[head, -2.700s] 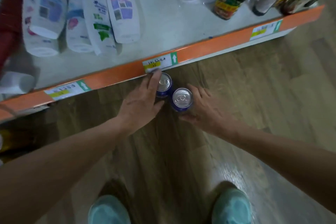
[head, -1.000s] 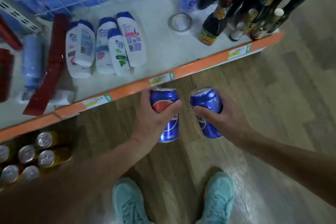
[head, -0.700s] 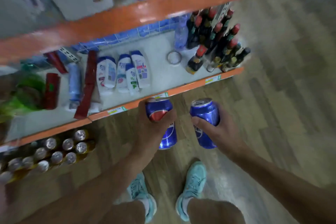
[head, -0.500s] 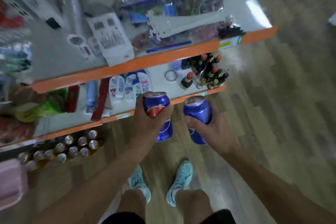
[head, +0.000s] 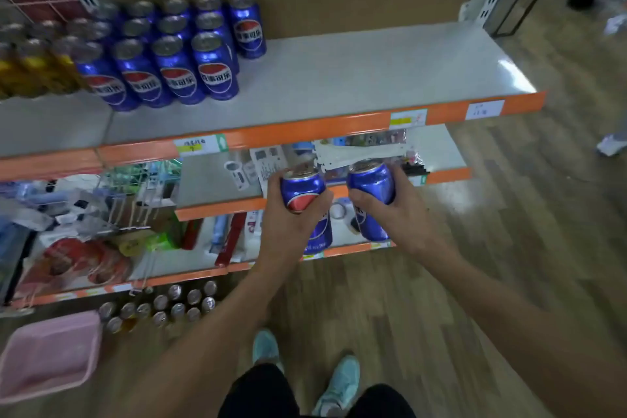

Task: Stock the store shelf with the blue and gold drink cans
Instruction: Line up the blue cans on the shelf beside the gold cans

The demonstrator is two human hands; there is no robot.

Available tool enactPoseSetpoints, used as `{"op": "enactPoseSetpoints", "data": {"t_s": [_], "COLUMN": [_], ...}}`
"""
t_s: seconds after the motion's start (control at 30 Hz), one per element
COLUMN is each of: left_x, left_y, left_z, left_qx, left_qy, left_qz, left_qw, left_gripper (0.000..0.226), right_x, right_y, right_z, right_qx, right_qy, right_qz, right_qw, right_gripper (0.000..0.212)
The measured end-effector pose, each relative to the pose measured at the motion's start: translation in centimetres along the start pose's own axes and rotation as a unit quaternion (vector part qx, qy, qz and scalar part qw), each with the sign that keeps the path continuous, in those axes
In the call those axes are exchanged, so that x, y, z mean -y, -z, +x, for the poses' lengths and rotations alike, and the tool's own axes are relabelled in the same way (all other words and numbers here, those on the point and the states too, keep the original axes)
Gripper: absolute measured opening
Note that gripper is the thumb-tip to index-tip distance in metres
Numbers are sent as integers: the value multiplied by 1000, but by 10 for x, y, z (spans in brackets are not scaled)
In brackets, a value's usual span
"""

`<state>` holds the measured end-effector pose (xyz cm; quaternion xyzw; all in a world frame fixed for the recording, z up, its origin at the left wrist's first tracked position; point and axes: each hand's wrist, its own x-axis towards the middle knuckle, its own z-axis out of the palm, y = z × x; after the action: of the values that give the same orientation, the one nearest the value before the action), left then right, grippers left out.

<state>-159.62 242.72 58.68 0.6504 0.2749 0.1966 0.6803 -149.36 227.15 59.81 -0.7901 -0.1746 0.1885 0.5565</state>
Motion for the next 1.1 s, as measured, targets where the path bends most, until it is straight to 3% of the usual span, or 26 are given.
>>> {"op": "enactPoseSetpoints", "data": {"t_s": [0.23, 0.63, 0.83, 1.1], "left_x": [-42, -70, -67, -63], "left_y": [28, 82, 82, 68], "left_z": [45, 157, 187, 219], "left_qx": [-28, 3, 16, -10], "left_qy": [-31, -72, -96, -107], "left_qz": [11, 21, 58, 81], "left_qw": [999, 997, 994, 991], "left_gripper": [49, 62, 62, 69], "right_x": [46, 77, 80, 77], "right_y": [-19, -76, -88, -85], "right_z": [49, 138, 170, 228], "right_qx": [-2, -16, 0, 10], "right_qy": [29, 38, 33, 61], "right_qz": [30, 60, 24, 46], "right_qw": [999, 997, 999, 997], "right_gripper": [54, 40, 68, 66]}}
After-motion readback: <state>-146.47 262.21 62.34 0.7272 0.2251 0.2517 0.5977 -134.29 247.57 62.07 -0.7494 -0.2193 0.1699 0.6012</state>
